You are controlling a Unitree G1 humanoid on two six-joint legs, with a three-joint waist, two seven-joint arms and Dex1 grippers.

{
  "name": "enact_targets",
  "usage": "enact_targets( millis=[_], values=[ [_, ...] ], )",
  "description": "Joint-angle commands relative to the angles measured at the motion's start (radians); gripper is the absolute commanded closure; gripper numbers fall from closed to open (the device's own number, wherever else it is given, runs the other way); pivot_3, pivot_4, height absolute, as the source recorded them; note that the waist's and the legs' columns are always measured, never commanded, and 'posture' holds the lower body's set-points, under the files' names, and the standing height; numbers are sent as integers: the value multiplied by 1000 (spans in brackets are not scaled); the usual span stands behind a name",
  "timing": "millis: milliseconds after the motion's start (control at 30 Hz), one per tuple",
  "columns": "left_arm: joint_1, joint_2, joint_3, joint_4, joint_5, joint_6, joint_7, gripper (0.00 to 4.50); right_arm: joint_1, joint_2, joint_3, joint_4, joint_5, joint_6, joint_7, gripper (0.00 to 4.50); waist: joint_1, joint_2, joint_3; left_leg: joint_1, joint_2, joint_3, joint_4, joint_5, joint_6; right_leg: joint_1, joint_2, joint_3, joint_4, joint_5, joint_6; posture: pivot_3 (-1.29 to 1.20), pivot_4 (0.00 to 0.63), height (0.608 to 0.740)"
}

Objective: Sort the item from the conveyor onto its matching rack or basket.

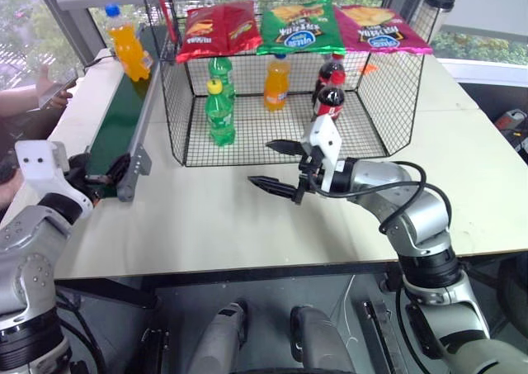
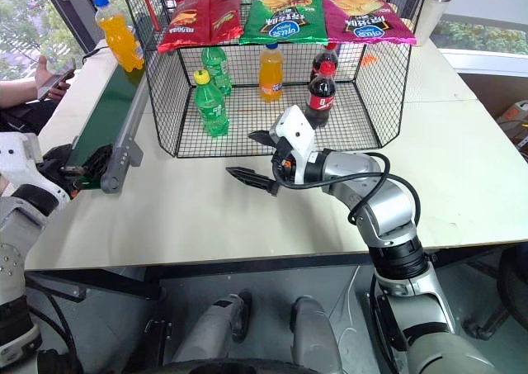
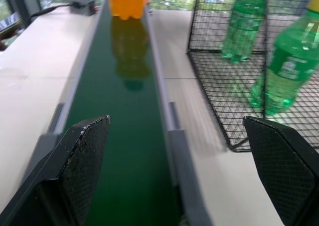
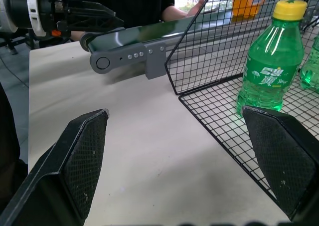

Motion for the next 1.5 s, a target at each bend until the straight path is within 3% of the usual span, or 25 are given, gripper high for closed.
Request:
enact_targets(
  millis=[33,400,1500],
  values=[
    [10,5,32,3,9,-48,16,0,-2,-2,-4,-19,5,-30,5,86,0,0,0,0,0,0,0,0,0,0,0,0,0,0,0,0,150,739],
    [-7,20,5,79,103,-173,58,0,5,-7,2,-18,1,-38,10,86,0,0,0,0,0,0,-1,0,0,0,0,0,0,0,0,0,150,739],
    [-57,-18,-64,132,109,-217,78,0,2,-22,5,-33,1,-21,5,86,0,0,0,0,0,0,-1,0,0,0,-1,0,-1,0,0,0,150,739]
  ],
)
